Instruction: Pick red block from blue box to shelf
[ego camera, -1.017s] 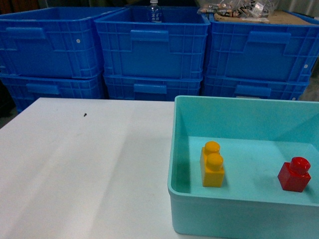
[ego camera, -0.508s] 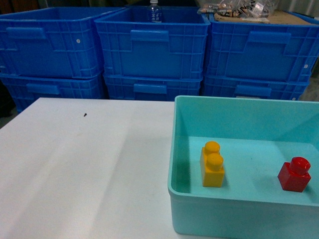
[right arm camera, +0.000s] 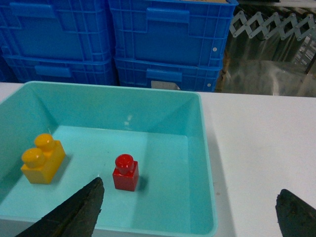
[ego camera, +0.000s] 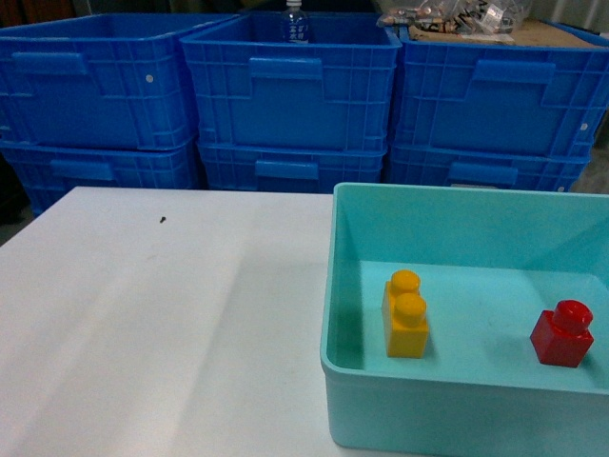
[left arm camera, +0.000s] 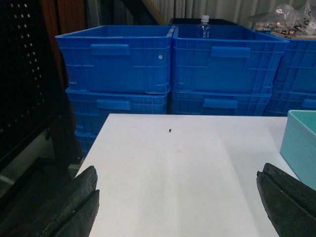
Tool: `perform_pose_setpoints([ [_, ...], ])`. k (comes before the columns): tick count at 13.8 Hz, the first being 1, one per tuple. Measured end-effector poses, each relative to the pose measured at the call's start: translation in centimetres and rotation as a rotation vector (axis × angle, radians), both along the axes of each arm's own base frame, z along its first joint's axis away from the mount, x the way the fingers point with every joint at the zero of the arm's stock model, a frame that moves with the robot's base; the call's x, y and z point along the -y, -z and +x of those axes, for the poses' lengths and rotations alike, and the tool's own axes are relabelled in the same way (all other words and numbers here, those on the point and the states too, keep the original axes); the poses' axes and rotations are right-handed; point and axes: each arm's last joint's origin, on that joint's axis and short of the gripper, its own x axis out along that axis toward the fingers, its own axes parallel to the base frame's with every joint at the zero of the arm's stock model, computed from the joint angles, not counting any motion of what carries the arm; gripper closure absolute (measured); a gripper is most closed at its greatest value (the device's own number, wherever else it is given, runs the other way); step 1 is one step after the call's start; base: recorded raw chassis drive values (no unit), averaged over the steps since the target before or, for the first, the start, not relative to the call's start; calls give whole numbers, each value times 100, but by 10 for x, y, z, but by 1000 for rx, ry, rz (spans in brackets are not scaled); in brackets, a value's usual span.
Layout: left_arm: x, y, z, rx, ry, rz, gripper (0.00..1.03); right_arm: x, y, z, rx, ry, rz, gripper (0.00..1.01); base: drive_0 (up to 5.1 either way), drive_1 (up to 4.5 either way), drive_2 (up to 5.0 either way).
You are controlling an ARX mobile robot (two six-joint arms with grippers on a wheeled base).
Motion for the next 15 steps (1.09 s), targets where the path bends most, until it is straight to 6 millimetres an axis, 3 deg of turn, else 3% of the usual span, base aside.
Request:
perform_pose_setpoints([
  [4, 0, 0, 0, 0, 0, 0, 5, 2, 9, 6, -188, 24, 109, 3, 0, 0, 0],
  [6, 0, 0, 0, 0, 0, 0, 5, -3, -5, 18, -153, 4, 139, 3, 0, 0, 0],
  [9, 0, 0, 0, 0, 0, 0, 5, -17, -39, 68, -153, -48, 183, 3, 0, 0, 0],
  [11, 0, 0, 0, 0, 0, 0, 5, -25, -46, 111, -216, -67, 190, 3, 0, 0, 0],
  [13, 0, 0, 0, 0, 0, 0, 5, -29, -31, 148, -303, -61, 188, 3, 0, 0, 0],
  [15, 0, 0, 0, 0, 0, 0, 5, -35, 1, 170, -376, -37, 130, 3, 0, 0, 0],
])
